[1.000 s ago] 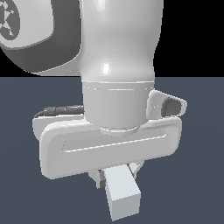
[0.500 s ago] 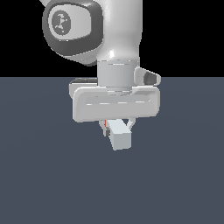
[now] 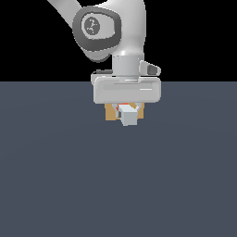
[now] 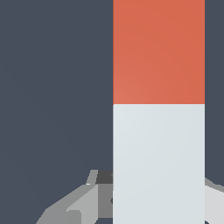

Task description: Insert the peg into the horizontal hole in a box.

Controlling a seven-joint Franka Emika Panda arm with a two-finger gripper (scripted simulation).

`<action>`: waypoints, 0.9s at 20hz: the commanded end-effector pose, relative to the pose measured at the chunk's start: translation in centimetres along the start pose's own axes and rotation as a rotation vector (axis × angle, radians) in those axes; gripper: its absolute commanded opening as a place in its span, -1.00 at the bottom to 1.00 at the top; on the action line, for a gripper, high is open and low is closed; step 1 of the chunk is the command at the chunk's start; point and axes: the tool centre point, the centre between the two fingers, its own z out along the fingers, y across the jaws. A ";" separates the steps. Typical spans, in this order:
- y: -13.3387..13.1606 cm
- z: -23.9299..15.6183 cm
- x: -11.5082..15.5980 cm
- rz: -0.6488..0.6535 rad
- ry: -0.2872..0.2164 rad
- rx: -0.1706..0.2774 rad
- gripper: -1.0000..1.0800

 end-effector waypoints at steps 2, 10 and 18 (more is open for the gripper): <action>1.0 -1.0 2.7 0.016 -0.001 -0.003 -1.00; 2.4 -2.0 5.9 0.033 -0.001 -0.003 -1.00; 2.5 -1.9 6.2 0.033 -0.001 0.000 -1.00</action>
